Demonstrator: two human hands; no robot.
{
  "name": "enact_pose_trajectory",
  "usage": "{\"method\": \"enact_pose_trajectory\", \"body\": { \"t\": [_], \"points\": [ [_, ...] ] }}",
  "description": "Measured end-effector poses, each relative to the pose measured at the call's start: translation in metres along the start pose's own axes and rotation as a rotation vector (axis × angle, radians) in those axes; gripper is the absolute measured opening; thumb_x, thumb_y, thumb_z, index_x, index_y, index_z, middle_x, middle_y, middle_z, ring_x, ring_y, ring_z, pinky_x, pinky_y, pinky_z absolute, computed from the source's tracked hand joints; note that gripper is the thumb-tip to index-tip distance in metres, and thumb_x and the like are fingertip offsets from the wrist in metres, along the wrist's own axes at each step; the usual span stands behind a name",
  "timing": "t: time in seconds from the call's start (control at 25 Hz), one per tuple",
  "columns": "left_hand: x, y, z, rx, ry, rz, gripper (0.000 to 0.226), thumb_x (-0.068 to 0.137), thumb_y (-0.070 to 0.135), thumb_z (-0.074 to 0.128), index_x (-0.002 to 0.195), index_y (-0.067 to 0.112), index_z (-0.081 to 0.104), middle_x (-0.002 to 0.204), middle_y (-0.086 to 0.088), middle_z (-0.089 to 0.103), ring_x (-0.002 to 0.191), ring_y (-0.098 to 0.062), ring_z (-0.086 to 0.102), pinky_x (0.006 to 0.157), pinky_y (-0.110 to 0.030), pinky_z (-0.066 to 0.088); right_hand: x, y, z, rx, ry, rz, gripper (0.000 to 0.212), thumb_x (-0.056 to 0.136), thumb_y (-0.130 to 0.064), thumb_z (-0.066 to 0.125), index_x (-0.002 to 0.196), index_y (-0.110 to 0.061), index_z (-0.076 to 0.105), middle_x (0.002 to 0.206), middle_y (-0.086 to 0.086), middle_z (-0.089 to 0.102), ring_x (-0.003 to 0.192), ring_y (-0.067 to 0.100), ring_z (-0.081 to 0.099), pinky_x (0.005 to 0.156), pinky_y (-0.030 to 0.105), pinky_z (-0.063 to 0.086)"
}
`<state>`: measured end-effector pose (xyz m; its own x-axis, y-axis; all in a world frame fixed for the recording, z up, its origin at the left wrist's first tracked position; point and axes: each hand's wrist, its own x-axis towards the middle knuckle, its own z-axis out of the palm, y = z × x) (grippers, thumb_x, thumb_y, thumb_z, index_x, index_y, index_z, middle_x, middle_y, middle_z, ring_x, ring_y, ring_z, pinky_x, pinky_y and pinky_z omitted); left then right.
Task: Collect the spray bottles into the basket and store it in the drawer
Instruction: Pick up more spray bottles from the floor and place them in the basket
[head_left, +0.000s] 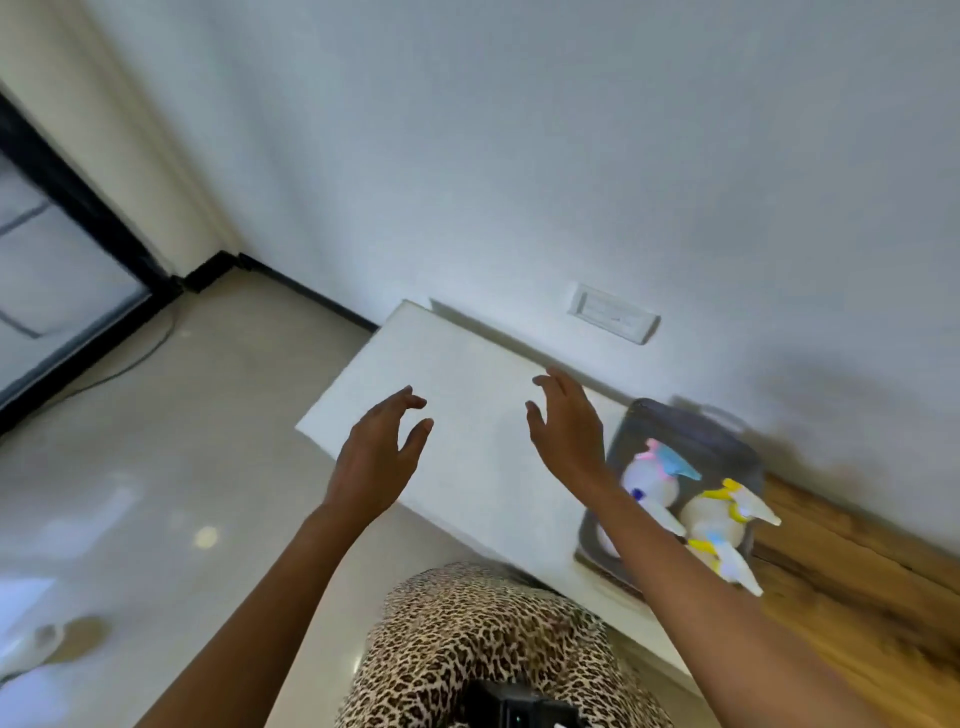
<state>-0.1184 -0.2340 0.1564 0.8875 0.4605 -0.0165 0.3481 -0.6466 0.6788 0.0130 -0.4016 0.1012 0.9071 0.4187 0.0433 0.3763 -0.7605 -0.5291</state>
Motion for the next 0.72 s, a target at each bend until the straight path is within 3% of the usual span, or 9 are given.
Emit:
{"method": "enact_pose_trajectory", "body": {
  "t": [0.12,0.24,0.36,0.72],
  "points": [
    [-0.038,-0.056,-0.063,0.007,0.126,-0.083,0.027,0.089,0.022,0.055,0.116,0.015,0.055,0.131,-0.006,0.057,0.11,-0.032,0.057,0.088,-0.029,0.04,-0.017,-0.087,0.032,0.023,-0.042,-0.151,0.033,0.091,-0.013,0.052,0.124,-0.007,0.052,0.143,0.007,0.044,0.133,0.022,0.039,0.099,0.035,0.04],
    [-0.086,-0.112,-0.115,0.018,0.234,-0.171,0.025,0.089,0.02,0.056,0.113,0.012,0.057,0.128,-0.008,0.059,0.113,-0.025,0.056,0.086,-0.023,0.037,-0.037,-0.164,0.069,0.054,-0.106,-0.29,0.033,0.09,-0.013,0.053,0.122,-0.006,0.053,0.141,0.01,0.046,0.13,0.024,0.042,0.101,0.036,0.038],
    [-0.142,-0.169,-0.163,0.003,0.389,-0.313,0.023,0.088,0.018,0.057,0.11,0.01,0.058,0.121,-0.008,0.062,0.105,-0.025,0.06,0.08,-0.021,0.036,-0.06,-0.244,0.11,0.079,-0.2,-0.431,0.031,0.089,-0.012,0.054,0.12,-0.005,0.055,0.136,0.01,0.051,0.125,0.026,0.046,0.101,0.035,0.038],
    [-0.276,-0.287,-0.24,-0.06,0.737,-0.766,0.024,0.086,0.019,0.059,0.109,0.013,0.06,0.114,-0.009,0.067,0.101,-0.029,0.062,0.079,-0.028,0.04,-0.132,-0.43,0.229,0.046,-0.507,-0.835,0.03,0.085,-0.011,0.056,0.114,-0.004,0.059,0.122,0.013,0.061,0.116,0.029,0.052,0.1,0.036,0.039]
  ]
}}
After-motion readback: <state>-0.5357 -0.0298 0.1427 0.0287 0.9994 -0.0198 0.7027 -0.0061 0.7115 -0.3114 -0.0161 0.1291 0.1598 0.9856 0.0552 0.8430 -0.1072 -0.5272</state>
